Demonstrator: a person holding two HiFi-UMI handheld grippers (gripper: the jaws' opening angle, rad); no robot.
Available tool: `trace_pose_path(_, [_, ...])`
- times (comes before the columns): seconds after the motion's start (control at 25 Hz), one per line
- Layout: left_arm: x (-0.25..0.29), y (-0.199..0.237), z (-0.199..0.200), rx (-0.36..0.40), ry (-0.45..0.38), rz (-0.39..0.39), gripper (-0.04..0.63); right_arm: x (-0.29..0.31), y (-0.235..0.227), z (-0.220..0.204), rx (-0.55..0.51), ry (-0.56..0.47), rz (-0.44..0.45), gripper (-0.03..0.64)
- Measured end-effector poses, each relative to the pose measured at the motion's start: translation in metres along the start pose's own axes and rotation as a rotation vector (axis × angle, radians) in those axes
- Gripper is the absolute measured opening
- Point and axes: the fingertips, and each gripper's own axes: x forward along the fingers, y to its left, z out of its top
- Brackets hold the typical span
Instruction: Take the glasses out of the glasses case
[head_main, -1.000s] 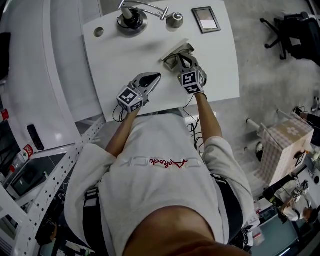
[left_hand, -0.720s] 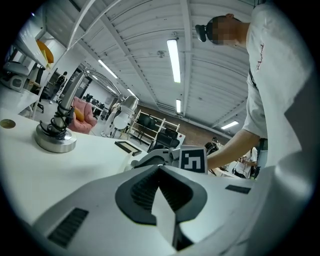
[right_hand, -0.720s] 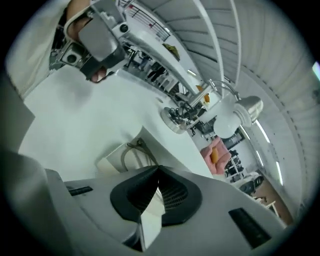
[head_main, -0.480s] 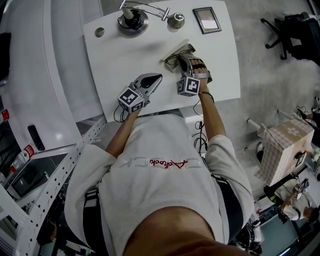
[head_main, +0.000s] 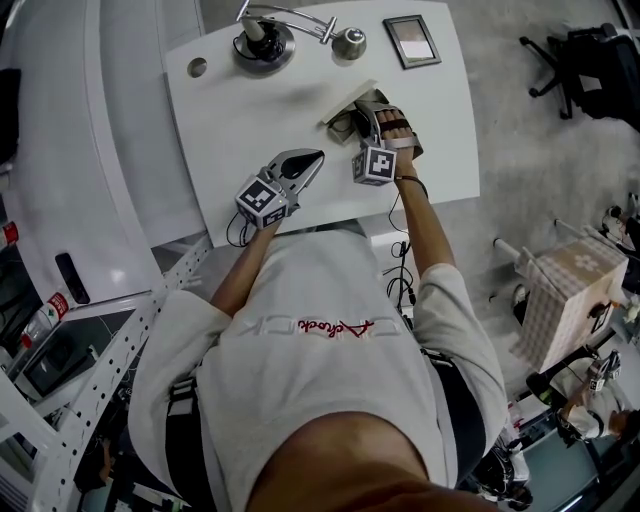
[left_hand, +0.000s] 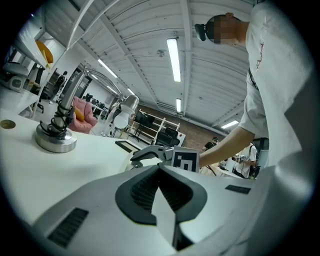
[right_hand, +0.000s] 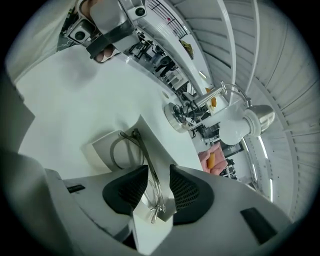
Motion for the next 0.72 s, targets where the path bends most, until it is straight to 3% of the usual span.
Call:
trace_pose_path(0.2, [-0.0019,0.0025,0.0007,0.0,-0.002,0.012,-0.009,0.0084,-0.0012,-0.0003,-0.028,0.008,0.026,0.133])
trace_pose_path(0.52, [-0.0054,0.0067,0.0,0.002,0.001,0.023,-0.009,0.0116,0.0054,-0.0007,-0.069,0.014,0.05,0.063])
trace_pose_path(0.72, [-0.0039,0.0035,-0.0005,0.002,0.001,0.015,-0.009,0.0062,-0.0003,-0.0006,-0.101,0.012,0.014,0.039])
